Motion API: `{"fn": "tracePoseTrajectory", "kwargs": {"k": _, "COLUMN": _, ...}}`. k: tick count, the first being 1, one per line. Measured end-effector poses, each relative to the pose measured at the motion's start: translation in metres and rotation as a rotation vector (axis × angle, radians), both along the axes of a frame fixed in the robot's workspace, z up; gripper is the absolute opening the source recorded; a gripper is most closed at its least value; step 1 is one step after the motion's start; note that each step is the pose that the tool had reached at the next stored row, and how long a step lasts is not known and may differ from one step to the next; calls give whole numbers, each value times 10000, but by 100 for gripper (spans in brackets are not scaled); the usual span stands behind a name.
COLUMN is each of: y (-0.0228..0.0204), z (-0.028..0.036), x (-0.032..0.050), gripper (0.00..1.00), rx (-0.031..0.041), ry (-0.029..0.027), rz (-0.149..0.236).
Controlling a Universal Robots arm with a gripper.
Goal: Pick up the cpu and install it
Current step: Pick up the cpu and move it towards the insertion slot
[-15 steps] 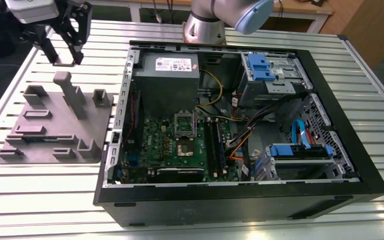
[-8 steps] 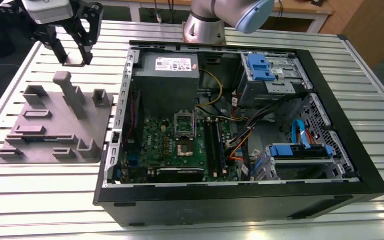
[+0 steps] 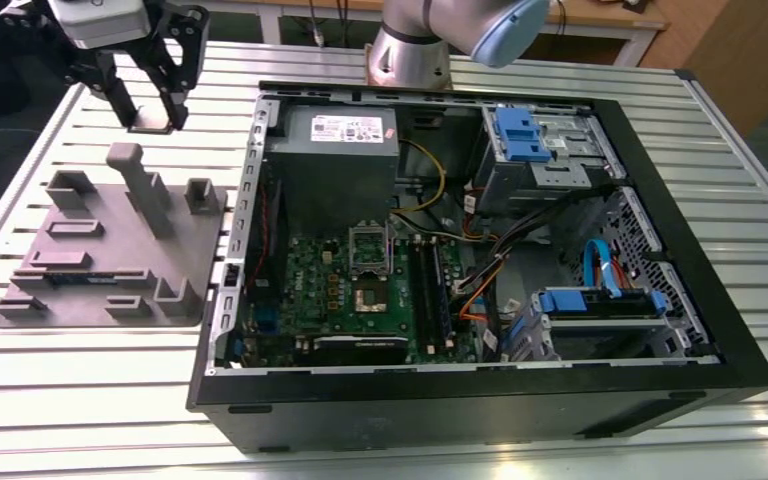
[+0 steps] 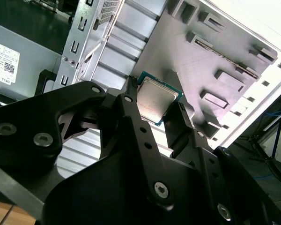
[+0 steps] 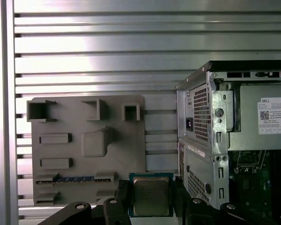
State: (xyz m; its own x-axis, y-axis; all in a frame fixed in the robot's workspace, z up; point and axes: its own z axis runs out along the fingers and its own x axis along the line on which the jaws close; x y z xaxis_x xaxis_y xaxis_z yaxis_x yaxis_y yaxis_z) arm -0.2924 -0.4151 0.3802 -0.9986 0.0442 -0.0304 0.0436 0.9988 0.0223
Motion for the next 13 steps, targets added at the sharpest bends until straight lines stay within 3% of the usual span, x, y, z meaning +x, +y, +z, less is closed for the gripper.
{"fn": "tracePoseTrajectory", "kwargs": {"k": 7, "y": 0, "z": 0, "x": 8, "gripper": 47, "rx": 0, "ry": -1, "rz": 1}}
{"fn": "tracePoseTrajectory", "kwargs": {"k": 13, "y": 0, "z": -1, "x": 75, "gripper": 47, "rx": 0, "ry": 0, "rz": 0}}
